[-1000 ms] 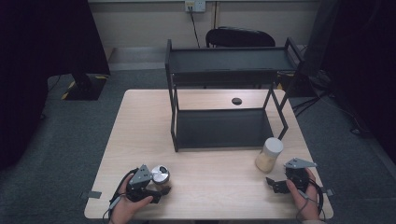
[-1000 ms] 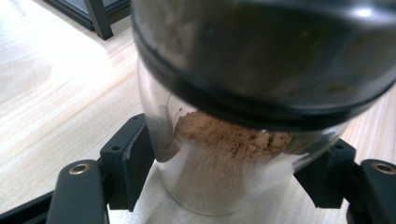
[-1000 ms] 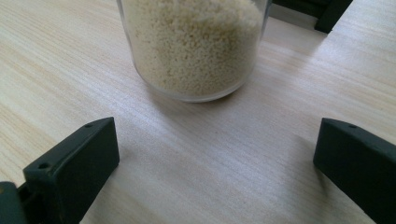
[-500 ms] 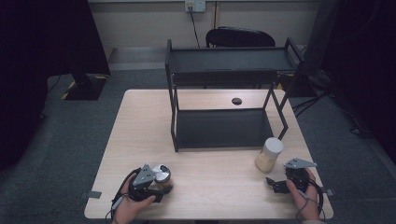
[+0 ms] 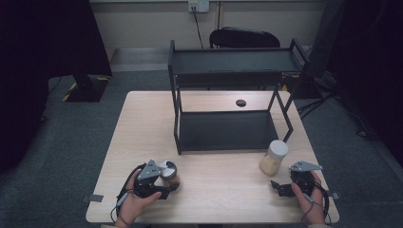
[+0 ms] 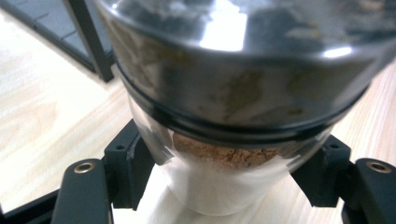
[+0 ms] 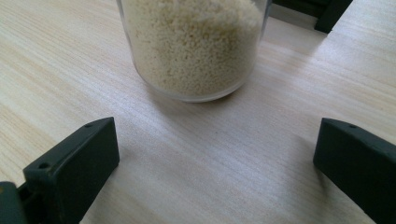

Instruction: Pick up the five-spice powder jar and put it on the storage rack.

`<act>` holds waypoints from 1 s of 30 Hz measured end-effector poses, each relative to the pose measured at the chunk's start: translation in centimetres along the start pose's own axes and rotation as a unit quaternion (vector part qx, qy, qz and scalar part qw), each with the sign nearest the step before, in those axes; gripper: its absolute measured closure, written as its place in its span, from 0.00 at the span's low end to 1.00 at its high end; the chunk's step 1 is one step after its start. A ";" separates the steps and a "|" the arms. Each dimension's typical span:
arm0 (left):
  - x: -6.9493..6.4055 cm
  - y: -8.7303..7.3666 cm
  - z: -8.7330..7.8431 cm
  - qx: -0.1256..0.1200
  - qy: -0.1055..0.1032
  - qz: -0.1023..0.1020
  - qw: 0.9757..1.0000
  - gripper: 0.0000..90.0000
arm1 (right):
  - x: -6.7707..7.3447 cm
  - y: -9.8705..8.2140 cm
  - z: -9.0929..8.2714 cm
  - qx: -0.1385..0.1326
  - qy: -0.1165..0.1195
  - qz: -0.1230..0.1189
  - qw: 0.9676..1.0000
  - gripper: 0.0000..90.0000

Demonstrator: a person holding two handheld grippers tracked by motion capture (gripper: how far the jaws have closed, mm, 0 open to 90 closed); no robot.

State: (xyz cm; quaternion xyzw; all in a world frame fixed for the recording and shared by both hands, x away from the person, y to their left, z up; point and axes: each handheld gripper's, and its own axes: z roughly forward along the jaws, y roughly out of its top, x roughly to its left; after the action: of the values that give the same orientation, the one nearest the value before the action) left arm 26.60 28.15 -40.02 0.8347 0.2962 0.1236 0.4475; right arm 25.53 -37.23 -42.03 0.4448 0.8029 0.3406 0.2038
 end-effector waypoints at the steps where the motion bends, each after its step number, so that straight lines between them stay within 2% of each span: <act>1: 0.0 0.2 0.1 -0.001 -0.001 0.001 1.000 0.33 | 0.0 0.0 0.0 0.000 0.000 0.000 1.000 0.00; 10: 0.3 1.8 1.4 -0.004 -0.010 -0.003 1.000 0.33 | 0.0 0.0 0.0 -0.001 -0.001 0.000 1.000 0.00; 14: 0.2 3.0 2.1 0.005 -0.012 0.003 1.000 0.33 | 0.0 0.0 0.0 -0.001 -0.001 0.000 1.000 0.00; 19: 0.1 4.1 2.8 0.004 -0.014 0.007 1.000 0.33 | 0.1 0.0 0.0 0.000 -0.001 0.001 1.000 0.00; 20: 0.0 4.8 3.0 0.006 -0.015 0.013 1.000 0.33 | 0.1 0.0 0.0 0.000 -0.001 0.001 1.000 0.00; 30: 0.0 7.3 3.6 0.004 -0.023 0.020 1.000 0.33 | 0.1 0.0 0.0 0.000 -0.002 0.001 1.000 0.00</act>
State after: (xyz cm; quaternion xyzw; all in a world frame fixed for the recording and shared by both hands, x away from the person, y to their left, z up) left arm 31.04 22.63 -36.06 0.8447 0.2700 0.1121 0.4483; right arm 25.45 -37.17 -42.04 0.4465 0.8017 0.3404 0.2049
